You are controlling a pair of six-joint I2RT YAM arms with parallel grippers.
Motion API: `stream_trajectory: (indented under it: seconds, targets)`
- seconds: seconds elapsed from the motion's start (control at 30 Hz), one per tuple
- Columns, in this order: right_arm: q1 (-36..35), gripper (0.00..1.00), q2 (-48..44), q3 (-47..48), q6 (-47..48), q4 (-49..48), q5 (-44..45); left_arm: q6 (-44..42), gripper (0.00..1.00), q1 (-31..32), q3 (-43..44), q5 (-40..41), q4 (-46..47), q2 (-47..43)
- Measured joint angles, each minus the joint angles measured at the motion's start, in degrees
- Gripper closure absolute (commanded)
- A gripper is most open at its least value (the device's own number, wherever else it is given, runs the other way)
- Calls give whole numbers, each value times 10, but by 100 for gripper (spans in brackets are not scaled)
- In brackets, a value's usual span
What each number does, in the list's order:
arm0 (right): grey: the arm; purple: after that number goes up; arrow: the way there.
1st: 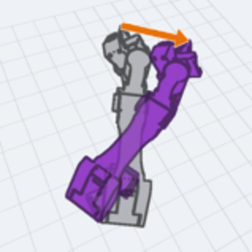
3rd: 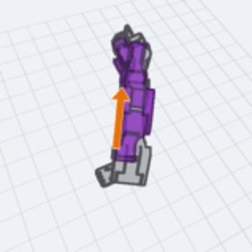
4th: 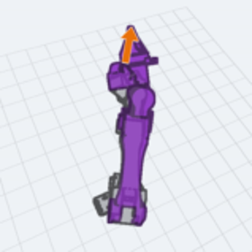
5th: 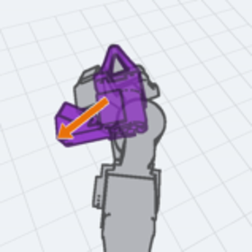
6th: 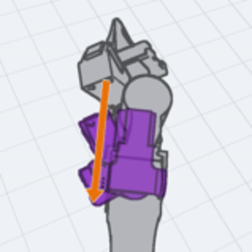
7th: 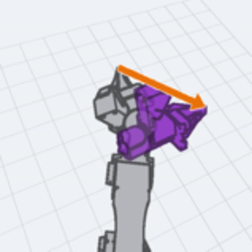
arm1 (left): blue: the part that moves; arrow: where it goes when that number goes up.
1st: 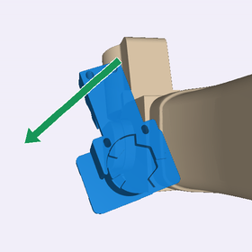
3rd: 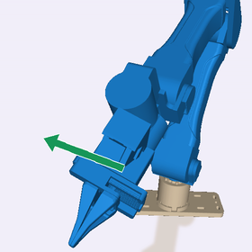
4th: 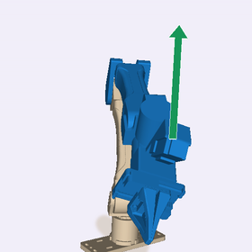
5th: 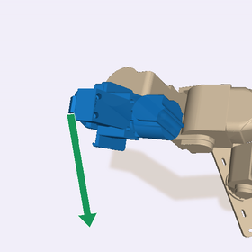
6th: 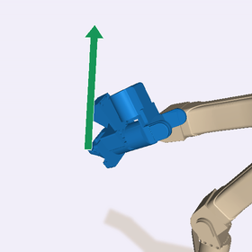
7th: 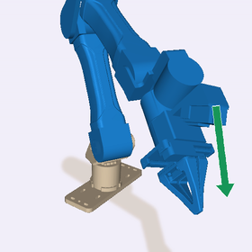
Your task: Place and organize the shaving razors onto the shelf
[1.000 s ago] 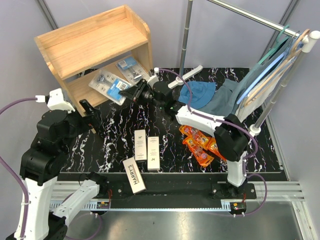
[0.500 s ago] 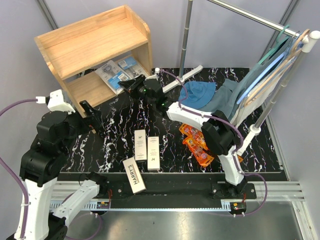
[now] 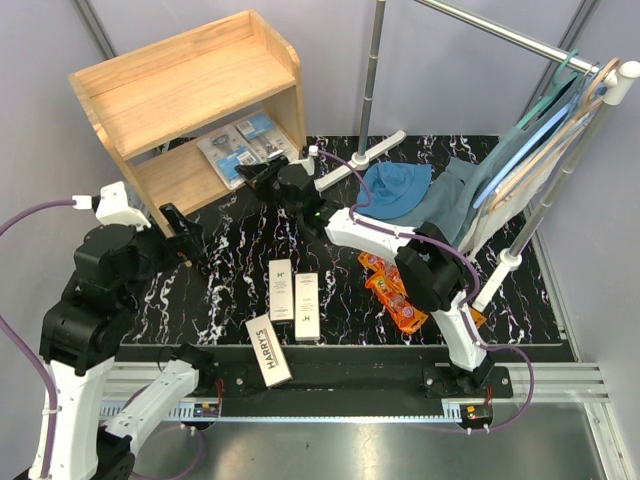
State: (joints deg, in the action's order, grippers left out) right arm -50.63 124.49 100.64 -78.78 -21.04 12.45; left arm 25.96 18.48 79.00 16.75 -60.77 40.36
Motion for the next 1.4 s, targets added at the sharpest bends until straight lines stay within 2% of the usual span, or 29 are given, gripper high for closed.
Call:
stream_trajectory:
  seconds: [0.17,0.37,0.5,0.53,0.77,0.97,1.17,1.4]
  targets:
    - [-1,97,0,-14,-10,-2,3,0,1,0,-4,0,-1,-3]
    - [-1,88,0,-22,-16,-6,5,0,1,0,-8,0,-2,-5]
    - [-1,75,0,-22,-16,-7,4,-1,1,0,-8,-1,-2,-5]
    - [-1,68,0,-23,-17,-8,4,-3,1,0,-8,-1,-2,-5]
    - [-1,37,0,-29,-18,-19,1,-7,1,0,-9,-5,-2,-5]
    - [-1,23,-6,-39,-14,-27,-1,-7,1,0,-14,-7,-2,-5]
    - [-1,15,-8,-52,-10,-19,-1,-7,1,0,-18,-12,-3,-5]
    - [-1,12,-23,-73,5,-19,-2,-7,1,0,-19,-15,-3,-5]
